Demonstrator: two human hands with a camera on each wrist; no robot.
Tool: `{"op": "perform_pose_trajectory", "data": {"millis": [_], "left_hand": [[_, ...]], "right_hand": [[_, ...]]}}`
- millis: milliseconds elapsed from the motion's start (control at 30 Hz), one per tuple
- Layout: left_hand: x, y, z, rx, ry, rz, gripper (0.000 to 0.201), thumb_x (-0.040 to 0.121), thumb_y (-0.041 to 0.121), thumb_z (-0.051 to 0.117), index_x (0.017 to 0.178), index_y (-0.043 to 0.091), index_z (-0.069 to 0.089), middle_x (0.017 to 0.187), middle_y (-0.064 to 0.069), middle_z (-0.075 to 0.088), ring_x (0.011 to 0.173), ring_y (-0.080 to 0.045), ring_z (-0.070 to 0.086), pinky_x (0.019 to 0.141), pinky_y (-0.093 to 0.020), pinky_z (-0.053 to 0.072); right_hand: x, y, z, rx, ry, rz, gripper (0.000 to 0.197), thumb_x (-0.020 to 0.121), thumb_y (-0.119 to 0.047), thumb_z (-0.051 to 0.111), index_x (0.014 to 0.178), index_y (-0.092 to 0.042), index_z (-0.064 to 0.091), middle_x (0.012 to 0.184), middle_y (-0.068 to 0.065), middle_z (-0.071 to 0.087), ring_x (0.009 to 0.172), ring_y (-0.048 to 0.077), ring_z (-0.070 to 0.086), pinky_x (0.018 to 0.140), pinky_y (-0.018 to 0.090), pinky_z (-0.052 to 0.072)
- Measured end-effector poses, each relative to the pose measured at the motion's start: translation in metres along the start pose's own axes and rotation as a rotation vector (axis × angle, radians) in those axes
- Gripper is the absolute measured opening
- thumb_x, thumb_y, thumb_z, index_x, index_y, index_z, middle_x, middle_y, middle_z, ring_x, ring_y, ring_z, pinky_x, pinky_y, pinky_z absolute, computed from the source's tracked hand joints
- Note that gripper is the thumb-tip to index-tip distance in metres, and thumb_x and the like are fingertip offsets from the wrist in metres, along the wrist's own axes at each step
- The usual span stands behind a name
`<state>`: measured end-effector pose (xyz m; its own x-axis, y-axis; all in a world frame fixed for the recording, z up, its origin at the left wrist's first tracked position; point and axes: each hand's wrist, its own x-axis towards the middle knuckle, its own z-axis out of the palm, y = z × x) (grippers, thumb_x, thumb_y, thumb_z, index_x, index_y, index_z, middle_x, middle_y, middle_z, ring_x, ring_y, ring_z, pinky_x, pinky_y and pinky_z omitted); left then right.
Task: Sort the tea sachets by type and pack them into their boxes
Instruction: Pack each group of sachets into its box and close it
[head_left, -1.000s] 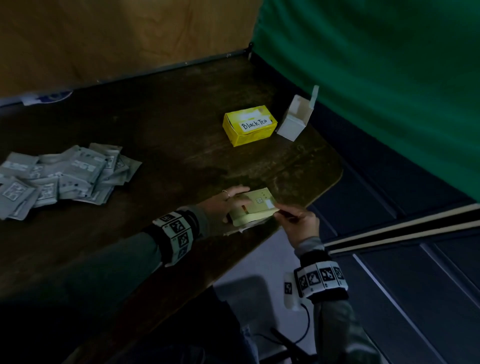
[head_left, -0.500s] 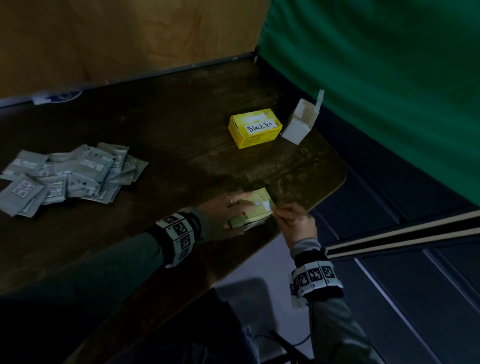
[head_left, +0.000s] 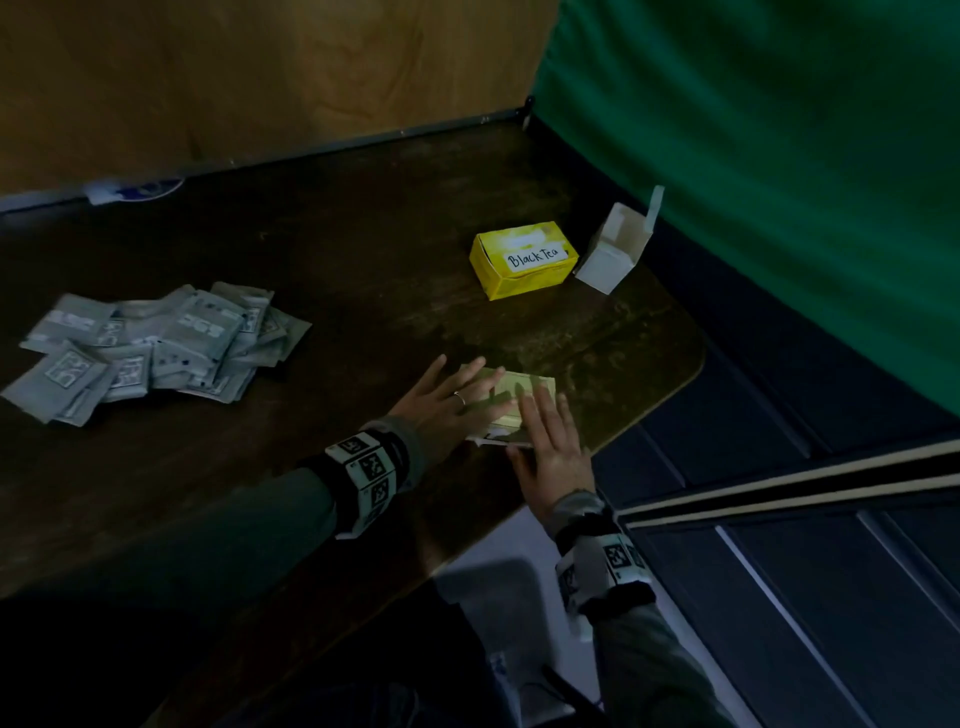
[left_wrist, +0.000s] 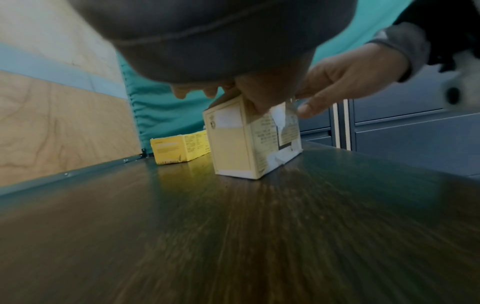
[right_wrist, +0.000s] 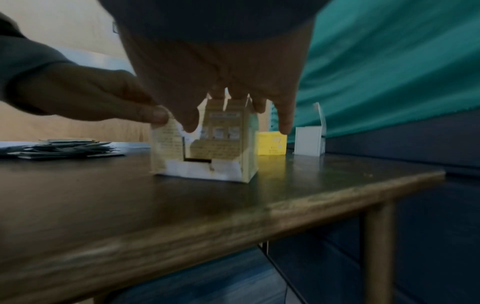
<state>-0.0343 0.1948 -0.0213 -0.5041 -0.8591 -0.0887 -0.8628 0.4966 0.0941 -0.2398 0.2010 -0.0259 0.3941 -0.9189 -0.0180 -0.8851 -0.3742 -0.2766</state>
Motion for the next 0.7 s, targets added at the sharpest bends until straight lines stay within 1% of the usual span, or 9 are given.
{"op": "perform_pose_trajectory", "data": {"millis": [67, 167, 267, 333, 400, 467, 567, 633, 700], "left_hand": [[0.001, -0.001, -0.004, -0.034, -0.019, -0.031, 0.075, 0.092, 0.028, 0.05, 0.148, 0.038, 0.001, 0.157, 0.0, -0.018, 0.145, -0.025, -0.015, 0.114, -0.05, -0.006], [0.0, -0.001, -0.009, -0.176, 0.04, -0.121, 0.063, 0.092, 0.03, 0.051, 0.145, 0.04, 0.017, 0.158, -0.001, -0.011, 0.145, -0.025, -0.001, 0.116, -0.044, 0.012], [-0.005, -0.001, -0.014, -0.337, 0.151, -0.163, 0.042, 0.09, 0.033, 0.049, 0.132, 0.034, 0.048, 0.148, -0.011, 0.029, 0.129, -0.033, 0.035, 0.103, -0.049, 0.037], [-0.009, -0.004, -0.01, -0.42, 0.233, -0.139, 0.033, 0.085, 0.034, 0.047, 0.113, 0.025, 0.062, 0.122, -0.014, 0.053, 0.103, -0.031, 0.054, 0.079, -0.048, 0.052], [-0.011, -0.003, -0.01, -0.351, 0.249, -0.128, 0.028, 0.082, 0.037, 0.052, 0.101, 0.021, 0.066, 0.104, -0.01, 0.06, 0.09, -0.026, 0.058, 0.07, -0.044, 0.055], [-0.009, 0.0, -0.013, -0.239, 0.205, -0.085, 0.026, 0.069, 0.032, 0.074, 0.094, 0.024, 0.07, 0.096, -0.007, 0.065, 0.085, -0.026, 0.061, 0.069, -0.041, 0.056], [-0.006, 0.002, -0.019, -0.22, 0.219, -0.112, 0.036, 0.059, 0.028, 0.081, 0.094, 0.024, 0.073, 0.102, -0.007, 0.068, 0.093, -0.028, 0.061, 0.072, -0.041, 0.053], [-0.005, 0.002, -0.019, -0.364, 0.2, -0.141, 0.045, 0.07, 0.017, 0.074, 0.115, 0.017, 0.065, 0.125, -0.013, 0.058, 0.112, -0.035, 0.055, 0.084, -0.047, 0.05], [-0.012, 0.002, -0.014, -0.458, 0.178, -0.174, 0.057, 0.081, 0.01, 0.062, 0.136, 0.012, 0.046, 0.147, -0.014, 0.035, 0.132, -0.033, 0.038, 0.106, -0.044, 0.039]], "right_hand": [[-0.001, -0.002, 0.007, 0.056, 0.042, 0.011, 0.067, 0.088, -0.049, 0.026, 0.15, -0.026, 0.011, 0.158, -0.008, -0.002, 0.146, 0.018, -0.003, 0.112, 0.052, 0.029], [-0.003, -0.007, 0.015, 0.177, 0.175, -0.005, 0.06, 0.091, -0.038, 0.039, 0.146, -0.017, 0.028, 0.157, 0.011, 0.013, 0.144, 0.029, 0.017, 0.11, 0.048, 0.033], [-0.004, -0.01, 0.016, 0.247, 0.272, 0.061, 0.05, 0.091, -0.029, 0.049, 0.14, -0.019, 0.044, 0.151, 0.022, 0.023, 0.139, 0.031, 0.026, 0.109, 0.044, 0.035], [-0.003, -0.013, 0.014, 0.29, 0.339, 0.11, 0.043, 0.089, -0.031, 0.05, 0.131, -0.02, 0.054, 0.141, 0.025, 0.033, 0.13, 0.038, 0.038, 0.102, 0.048, 0.043], [-0.002, -0.015, 0.011, 0.321, 0.374, 0.175, 0.036, 0.088, -0.029, 0.055, 0.122, -0.019, 0.062, 0.132, 0.023, 0.04, 0.118, 0.038, 0.048, 0.095, 0.05, 0.05], [-0.001, -0.019, 0.009, 0.317, 0.336, 0.216, 0.035, 0.084, -0.017, 0.065, 0.119, -0.019, 0.064, 0.133, 0.021, 0.04, 0.117, 0.037, 0.05, 0.091, 0.049, 0.052], [0.001, -0.024, 0.007, 0.161, 0.229, 0.197, 0.05, 0.082, -0.019, 0.065, 0.131, -0.019, 0.052, 0.144, 0.016, 0.036, 0.129, 0.037, 0.041, 0.094, 0.054, 0.047], [0.003, -0.029, 0.006, 0.049, 0.075, 0.249, 0.066, 0.087, -0.029, 0.058, 0.146, -0.021, 0.029, 0.156, 0.009, 0.018, 0.145, 0.029, 0.013, 0.112, 0.06, 0.023], [0.003, -0.037, 0.004, -0.045, 0.022, 0.242, 0.075, 0.091, -0.035, 0.051, 0.151, -0.023, 0.006, 0.16, 0.002, -0.004, 0.145, 0.022, -0.014, 0.112, 0.057, -0.003]]}}
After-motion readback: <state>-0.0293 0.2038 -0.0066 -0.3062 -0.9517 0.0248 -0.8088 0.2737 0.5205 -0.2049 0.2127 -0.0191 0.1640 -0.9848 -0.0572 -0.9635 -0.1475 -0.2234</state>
